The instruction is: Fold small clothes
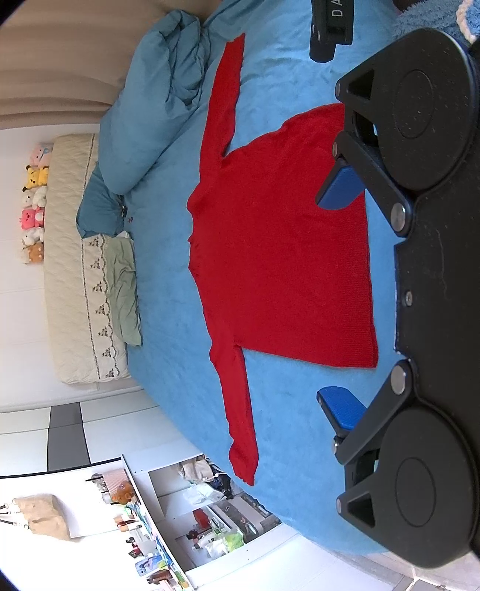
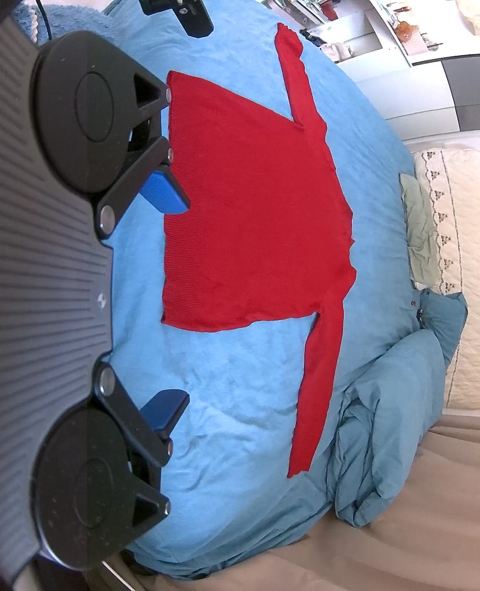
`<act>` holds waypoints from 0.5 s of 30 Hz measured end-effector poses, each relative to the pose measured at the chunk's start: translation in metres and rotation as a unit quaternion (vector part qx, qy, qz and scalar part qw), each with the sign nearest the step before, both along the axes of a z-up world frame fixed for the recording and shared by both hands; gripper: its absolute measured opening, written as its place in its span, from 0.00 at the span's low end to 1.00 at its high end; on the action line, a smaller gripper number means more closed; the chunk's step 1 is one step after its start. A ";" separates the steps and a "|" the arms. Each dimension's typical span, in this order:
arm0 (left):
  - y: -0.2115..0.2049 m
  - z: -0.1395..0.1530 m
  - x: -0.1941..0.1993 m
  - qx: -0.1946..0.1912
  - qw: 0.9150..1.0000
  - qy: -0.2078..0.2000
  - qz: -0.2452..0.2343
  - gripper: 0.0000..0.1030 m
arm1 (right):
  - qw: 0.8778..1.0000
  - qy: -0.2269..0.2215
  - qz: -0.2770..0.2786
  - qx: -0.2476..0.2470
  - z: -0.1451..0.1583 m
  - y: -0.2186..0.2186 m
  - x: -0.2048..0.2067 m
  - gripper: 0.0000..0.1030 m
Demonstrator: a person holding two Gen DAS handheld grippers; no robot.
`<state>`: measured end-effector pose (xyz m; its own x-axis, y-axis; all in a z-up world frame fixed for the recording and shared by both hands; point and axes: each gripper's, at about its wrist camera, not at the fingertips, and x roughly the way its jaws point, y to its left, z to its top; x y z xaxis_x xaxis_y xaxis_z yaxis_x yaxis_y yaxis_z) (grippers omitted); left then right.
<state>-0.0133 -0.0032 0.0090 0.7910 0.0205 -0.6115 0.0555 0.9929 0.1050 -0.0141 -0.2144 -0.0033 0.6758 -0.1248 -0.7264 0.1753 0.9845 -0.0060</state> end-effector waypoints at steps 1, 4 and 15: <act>0.000 0.000 0.000 0.000 1.000 0.000 0.000 1.00 | 1.000 0.000 0.000 0.000 0.000 0.000 0.000 1.00; 0.001 0.001 -0.001 0.001 1.000 -0.001 0.001 1.00 | 1.000 -0.001 0.001 0.001 0.000 0.001 -0.001 1.00; 0.003 0.004 0.005 -0.003 1.000 0.005 0.006 1.00 | 1.000 0.000 0.002 0.003 0.001 -0.002 0.000 1.00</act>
<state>-0.0087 -0.0007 0.0131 0.7849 0.0262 -0.6190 0.0453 0.9940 0.0994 -0.0139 -0.2162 -0.0026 0.6762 -0.1174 -0.7273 0.1712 0.9852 0.0001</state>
